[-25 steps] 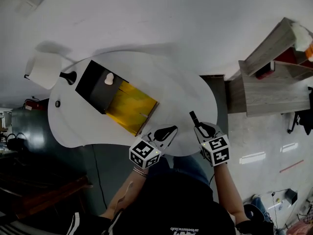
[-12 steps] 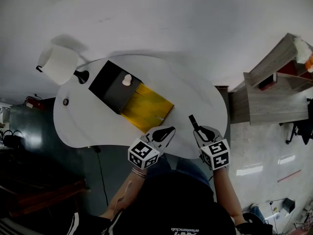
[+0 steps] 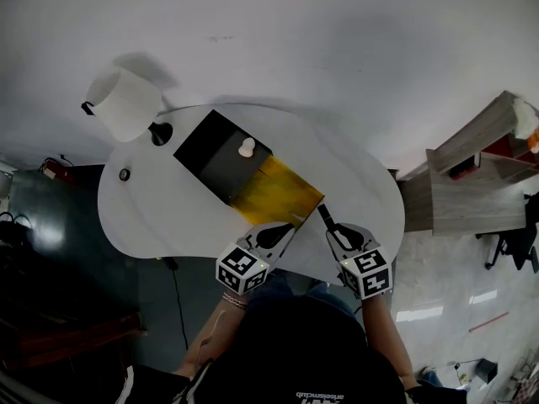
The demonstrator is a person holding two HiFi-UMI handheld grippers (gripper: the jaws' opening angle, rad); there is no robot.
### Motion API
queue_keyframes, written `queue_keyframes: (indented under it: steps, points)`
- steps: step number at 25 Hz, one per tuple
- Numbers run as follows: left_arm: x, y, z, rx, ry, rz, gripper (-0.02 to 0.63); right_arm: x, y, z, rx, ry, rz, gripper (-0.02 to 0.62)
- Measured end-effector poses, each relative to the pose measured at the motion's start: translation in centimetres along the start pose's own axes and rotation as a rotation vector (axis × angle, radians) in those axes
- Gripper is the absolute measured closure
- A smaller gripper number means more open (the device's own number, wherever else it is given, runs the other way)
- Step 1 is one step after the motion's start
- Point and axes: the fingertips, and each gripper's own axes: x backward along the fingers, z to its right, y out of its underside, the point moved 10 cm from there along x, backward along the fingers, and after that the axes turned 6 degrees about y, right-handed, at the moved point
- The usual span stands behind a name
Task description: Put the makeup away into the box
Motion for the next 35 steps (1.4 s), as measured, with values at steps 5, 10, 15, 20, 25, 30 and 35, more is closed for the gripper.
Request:
queue_keyframes:
  steps: [5, 10, 15, 20, 25, 30, 35]
  points:
    - [2.9, 0.2, -2.7, 0.026, -0.034, 0.013, 0.586, -2.0, -1.7, -2.3, 0.03, -0.023, -0.009, 0.489]
    - [5.4, 0.6, -5.0, 0.046, -0.065, 0.023, 0.586, -4.2, -2.9, -4.4, 0.048, -0.058, -0.023, 0.491]
    - [7.8, 1.4, -7.2, 0.085, -0.099, 0.035, 0.586, -6.3, -3.8, -6.4, 0.057, -0.103, -0.048, 0.489]
    - [10.1, 2.1, -9.5, 0.113, -0.133, 0.044, 0.586, -9.0, -4.9, -8.1, 0.079, -0.135, -0.072, 0.489]
    - [11.9, 3.2, -11.6, 0.146, -0.161, 0.042, 0.586, -11.7, -5.9, -9.3, 0.1, -0.175, -0.116, 0.489]
    - [13.2, 3.8, -13.4, 0.18, -0.176, 0.039, 0.586, -14.4, -6.5, -10.1, 0.142, -0.211, -0.215, 0.489]
    - [14.0, 4.3, -15.1, 0.204, -0.191, 0.036, 0.586, -16.8, -6.8, -10.8, 0.191, -0.23, -0.289, 0.489]
